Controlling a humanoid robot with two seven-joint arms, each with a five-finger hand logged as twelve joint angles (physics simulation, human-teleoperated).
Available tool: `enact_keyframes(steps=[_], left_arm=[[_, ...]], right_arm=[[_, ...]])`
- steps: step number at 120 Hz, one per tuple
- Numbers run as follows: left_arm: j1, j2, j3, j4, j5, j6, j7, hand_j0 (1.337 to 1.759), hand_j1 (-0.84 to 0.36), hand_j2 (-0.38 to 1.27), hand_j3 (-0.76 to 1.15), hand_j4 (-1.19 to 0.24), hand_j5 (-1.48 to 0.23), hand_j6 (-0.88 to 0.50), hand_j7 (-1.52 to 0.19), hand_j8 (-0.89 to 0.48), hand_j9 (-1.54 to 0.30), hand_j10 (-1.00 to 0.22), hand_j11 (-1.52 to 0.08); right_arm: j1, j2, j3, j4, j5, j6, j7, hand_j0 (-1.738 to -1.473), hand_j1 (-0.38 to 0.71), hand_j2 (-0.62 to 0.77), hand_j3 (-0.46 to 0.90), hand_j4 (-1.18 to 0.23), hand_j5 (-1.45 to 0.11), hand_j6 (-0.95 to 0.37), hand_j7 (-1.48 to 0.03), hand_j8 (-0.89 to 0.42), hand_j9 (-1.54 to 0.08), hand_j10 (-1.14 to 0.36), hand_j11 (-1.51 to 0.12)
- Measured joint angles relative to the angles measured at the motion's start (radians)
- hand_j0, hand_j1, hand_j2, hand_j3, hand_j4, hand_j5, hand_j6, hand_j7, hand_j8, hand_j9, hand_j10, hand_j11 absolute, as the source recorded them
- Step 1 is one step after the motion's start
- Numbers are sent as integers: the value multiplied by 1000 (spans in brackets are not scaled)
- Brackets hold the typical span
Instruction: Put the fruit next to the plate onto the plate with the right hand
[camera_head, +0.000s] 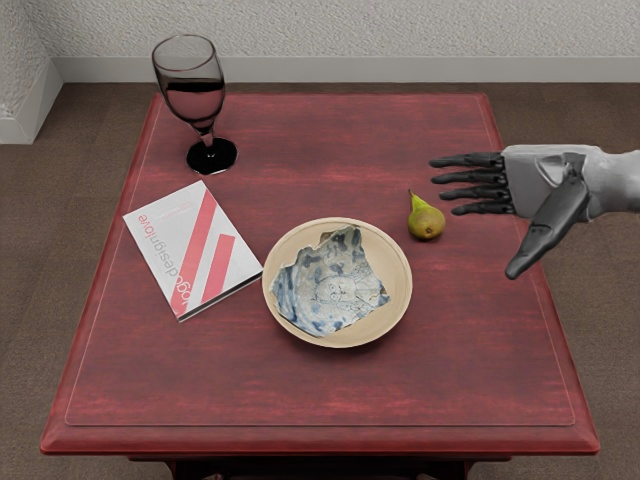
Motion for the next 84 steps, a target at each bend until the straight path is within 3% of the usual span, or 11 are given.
enact_keyframes(steps=[16, 55, 84], left_arm=[[-1, 0, 0, 0, 0, 0, 0, 1658, 349, 0, 0, 0, 0, 0, 0, 0, 0, 0, 0], [0, 0, 0, 0, 0, 0, 0, 1658, 349, 0, 0, 0, 0, 0, 0, 0, 0, 0, 0], [0, 0, 0, 0, 0, 0, 0, 1658, 349, 0, 0, 0, 0, 0, 0, 0, 0, 0, 0]], right_arm=[[26, 64, 1, -11, -56, -51, -1, -1658, -300, -8, 0, -42, -54, -42, -54, -42, -54, -42, -54], [79, 341, -87, -17, -702, -694, -2, -1658, -306, -7, 0, -37, -47, -37, -47, -37, -47, -37, -47], [81, 443, -254, -8, -900, -1040, -2, -1658, -296, -8, 0, -45, -58, -46, -58, -46, -58, -45, -58]])
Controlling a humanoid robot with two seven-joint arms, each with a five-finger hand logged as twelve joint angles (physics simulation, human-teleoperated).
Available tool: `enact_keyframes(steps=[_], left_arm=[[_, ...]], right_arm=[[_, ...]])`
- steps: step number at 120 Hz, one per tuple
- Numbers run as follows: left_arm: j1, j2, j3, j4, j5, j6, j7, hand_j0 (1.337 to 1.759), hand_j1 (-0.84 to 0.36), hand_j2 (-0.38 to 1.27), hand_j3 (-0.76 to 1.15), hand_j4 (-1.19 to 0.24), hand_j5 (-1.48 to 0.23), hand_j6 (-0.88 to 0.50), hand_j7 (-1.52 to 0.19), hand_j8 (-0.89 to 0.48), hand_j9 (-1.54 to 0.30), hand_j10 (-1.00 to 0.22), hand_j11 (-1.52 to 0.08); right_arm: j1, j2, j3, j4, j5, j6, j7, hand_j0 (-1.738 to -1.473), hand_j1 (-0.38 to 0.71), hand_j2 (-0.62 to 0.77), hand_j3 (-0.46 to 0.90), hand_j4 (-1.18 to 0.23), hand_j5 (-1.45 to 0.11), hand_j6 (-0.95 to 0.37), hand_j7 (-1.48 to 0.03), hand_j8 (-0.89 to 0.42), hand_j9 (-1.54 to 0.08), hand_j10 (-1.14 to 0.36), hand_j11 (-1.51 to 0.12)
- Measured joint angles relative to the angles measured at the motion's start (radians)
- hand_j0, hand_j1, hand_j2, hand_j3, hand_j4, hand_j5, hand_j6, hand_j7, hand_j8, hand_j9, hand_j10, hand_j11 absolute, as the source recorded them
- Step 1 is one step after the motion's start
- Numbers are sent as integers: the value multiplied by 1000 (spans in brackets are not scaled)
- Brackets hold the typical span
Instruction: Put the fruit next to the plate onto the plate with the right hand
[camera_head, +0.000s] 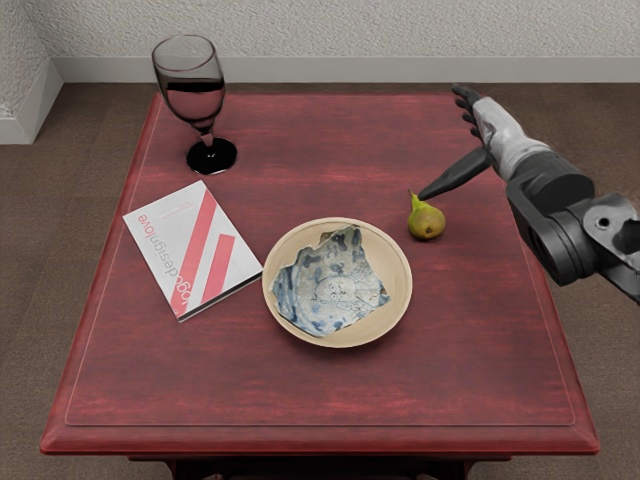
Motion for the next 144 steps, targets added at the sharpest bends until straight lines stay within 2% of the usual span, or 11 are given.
enact_keyframes(steps=[22, 37, 59, 91, 144], left_arm=[[-1, 0, 0, 0, 0, 0, 0, 1658, 349, 0, 0, 0, 0, 0, 0, 0, 0, 0, 0], [0, 0, 0, 0, 0, 0, 0, 1658, 349, 0, 0, 0, 0, 0, 0, 0, 0, 0, 0], [0, 0, 0, 0, 0, 0, 0, 1658, 349, 0, 0, 0, 0, 0, 0, 0, 0, 0, 0], [0, 0, 0, 0, 0, 0, 0, 1658, 349, 0, 0, 0, 0, 0, 0, 0, 0, 0, 0], [0, 0, 0, 0, 0, 0, 0, 1658, 349, 0, 0, 0, 0, 0, 0, 0, 0, 0, 0]], right_arm=[[-1, 60, -117, -1, -58, -51, 0, -1658, -280, -10, 0, -59, -76, -59, -76, -59, -76, -59, -76], [-4, 78, -163, -2, -84, -58, 0, -1658, -191, -25, 0, -133, -173, -134, -173, -134, -173, -133, -173], [-10, 114, -180, -34, -127, -61, 0, -1658, -123, -36, 0, -189, -246, -190, -246, -190, -246, -190, -246], [-2, 110, -175, -55, -137, -61, 0, -1658, -93, -41, 0, -215, -279, -216, -279, -215, -279, -215, -279], [-39, 127, -218, -162, -145, -61, 0, -1658, -28, -52, 0, -269, -349, -270, -349, -269, -349, -269, -349]])
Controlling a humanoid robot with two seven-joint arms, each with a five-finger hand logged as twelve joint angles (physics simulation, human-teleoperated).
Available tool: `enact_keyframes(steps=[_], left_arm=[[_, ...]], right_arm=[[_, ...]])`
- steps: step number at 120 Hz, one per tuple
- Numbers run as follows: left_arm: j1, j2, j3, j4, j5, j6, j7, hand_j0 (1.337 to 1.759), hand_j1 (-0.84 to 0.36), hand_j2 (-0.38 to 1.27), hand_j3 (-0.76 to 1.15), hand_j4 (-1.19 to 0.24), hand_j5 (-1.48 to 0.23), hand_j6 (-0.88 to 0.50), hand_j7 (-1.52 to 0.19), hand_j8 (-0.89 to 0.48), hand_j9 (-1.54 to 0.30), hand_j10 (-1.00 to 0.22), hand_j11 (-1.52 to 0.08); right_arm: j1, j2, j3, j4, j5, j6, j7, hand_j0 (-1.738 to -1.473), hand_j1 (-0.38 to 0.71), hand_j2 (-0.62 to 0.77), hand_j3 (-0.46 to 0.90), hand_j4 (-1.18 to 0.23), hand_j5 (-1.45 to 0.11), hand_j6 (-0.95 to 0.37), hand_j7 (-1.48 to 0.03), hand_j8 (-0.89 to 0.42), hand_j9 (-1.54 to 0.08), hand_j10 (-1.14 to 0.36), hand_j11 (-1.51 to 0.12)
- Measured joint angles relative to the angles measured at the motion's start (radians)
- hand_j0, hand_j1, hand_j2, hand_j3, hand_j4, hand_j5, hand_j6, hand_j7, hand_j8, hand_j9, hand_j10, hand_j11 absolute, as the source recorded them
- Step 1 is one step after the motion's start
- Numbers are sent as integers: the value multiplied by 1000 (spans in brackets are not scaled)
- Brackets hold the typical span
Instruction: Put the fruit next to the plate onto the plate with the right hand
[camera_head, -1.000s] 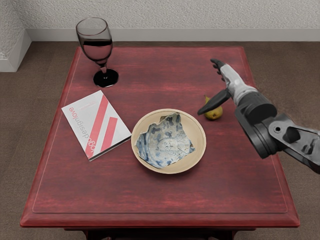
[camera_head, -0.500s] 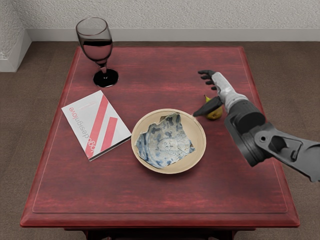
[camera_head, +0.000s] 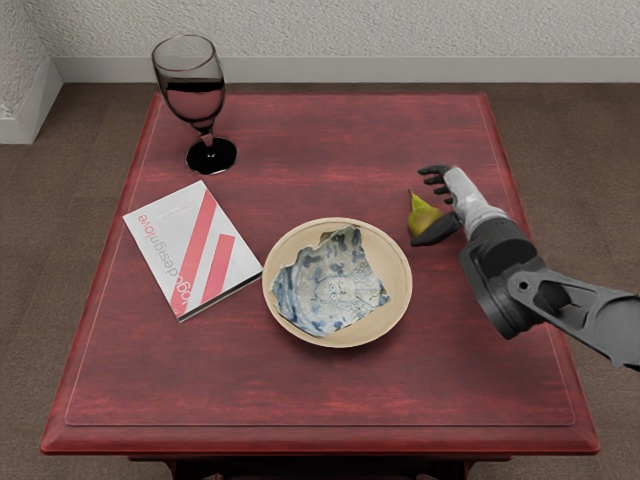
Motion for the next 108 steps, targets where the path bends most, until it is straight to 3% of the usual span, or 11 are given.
enact_keyframes(steps=[73, 92, 108], left_arm=[[0, 0, 0, 0, 0, 0, 0, 1658, 349, 0, 0, 0, 0, 0, 0, 0, 0, 0, 0], [0, 0, 0, 0, 0, 0, 0, 1658, 349, 0, 0, 0, 0, 0, 0, 0, 0, 0, 0], [0, 0, 0, 0, 0, 0, 0, 1658, 349, 0, 0, 0, 0, 0, 0, 0, 0, 0, 0]], right_arm=[[12, 17, -28, -63, 0, 0, 0, -1658, 157, -84, 0, -423, -553, -425, -551, -418, -551, -425, -551], [13, 27, -26, -98, -1, 1, 1, -1658, 223, -85, 0, -433, -569, -437, -566, -405, -573, -431, -574], [13, 36, -26, -119, -5, 4, 1, -1657, 273, 65, 0, -423, -577, -447, -564, -396, -581, -424, -583]])
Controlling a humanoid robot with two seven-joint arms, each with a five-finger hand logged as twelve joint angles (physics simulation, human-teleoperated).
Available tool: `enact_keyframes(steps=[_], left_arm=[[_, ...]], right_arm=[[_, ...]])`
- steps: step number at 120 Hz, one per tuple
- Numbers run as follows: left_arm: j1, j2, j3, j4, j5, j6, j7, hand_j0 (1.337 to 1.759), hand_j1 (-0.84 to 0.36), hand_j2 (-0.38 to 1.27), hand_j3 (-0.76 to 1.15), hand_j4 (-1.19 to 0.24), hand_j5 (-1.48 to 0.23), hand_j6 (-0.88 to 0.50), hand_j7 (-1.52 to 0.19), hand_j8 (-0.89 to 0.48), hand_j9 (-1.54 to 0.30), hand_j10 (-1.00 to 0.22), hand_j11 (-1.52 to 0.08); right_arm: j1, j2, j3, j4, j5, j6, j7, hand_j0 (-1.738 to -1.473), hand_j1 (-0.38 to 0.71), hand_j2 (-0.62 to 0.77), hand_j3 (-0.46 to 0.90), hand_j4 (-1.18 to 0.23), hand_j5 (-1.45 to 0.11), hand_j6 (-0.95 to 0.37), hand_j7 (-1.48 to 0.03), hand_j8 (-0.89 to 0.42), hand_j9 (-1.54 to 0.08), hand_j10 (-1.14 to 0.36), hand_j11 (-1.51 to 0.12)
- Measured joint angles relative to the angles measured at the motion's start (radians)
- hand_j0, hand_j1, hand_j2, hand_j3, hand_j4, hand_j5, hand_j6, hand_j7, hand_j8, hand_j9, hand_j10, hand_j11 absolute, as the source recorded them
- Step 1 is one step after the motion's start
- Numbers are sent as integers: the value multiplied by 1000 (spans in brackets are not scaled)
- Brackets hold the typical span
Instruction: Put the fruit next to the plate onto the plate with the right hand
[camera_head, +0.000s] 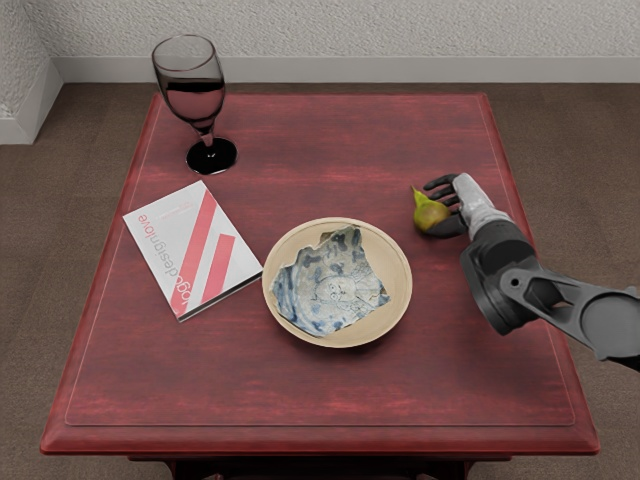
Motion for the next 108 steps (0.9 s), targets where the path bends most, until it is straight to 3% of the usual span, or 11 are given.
enact_keyframes(steps=[28, 34, 48, 70, 87, 108], left_arm=[[0, 0, 0, 0, 0, 0, 0, 1658, 349, 0, 0, 0, 0, 0, 0, 0, 0, 0, 0], [0, 0, 0, 0, 0, 0, 0, 1658, 349, 0, 0, 0, 0, 0, 0, 0, 0, 0, 0], [0, 0, 0, 0, 0, 0, 0, 1658, 349, 0, 0, 0, 0, 0, 0, 0, 0, 0, 0], [0, 0, 0, 0, 0, 0, 0, 1658, 349, 0, 0, 0, 0, 0, 0, 0, 0, 0, 0], [0, 0, 0, 0, 0, 0, 0, 1658, 349, 0, 0, 0, 0, 0, 0, 0, 0, 0, 0], [0, 0, 0, 0, 0, 0, 0, 1658, 349, 0, 0, 0, 0, 0, 0, 0, 0, 0, 0]], right_arm=[[0, 29, -3, -35, 0, -3, -1, -1654, 166, 11, -3, -440, -501, -425, -530, -433, -504, -454, -493], [0, 33, -3, -40, -1, -4, -2, -1654, 141, 1, -4, -443, -474, -427, -517, -439, -477, -384, -626], [1, 41, 2, -48, 3, -7, -3, -1652, 122, -13, -5, -476, -455, -448, -523, -474, -459, -346, -717], [4, 59, 8, -42, 14, -5, 0, -1652, 210, 25, -2, -583, -604, -331, -672, -443, -619, -513, -740], [11, 62, 9, -36, 27, -3, 1, -1655, 226, 180, 1, -604, -730, -348, -754, -427, -740, -566, -803], [17, 58, 11, -17, 34, -1, 0, -1658, 250, 253, 2, -598, -823, -350, -798, -388, -823, -584, -852]])
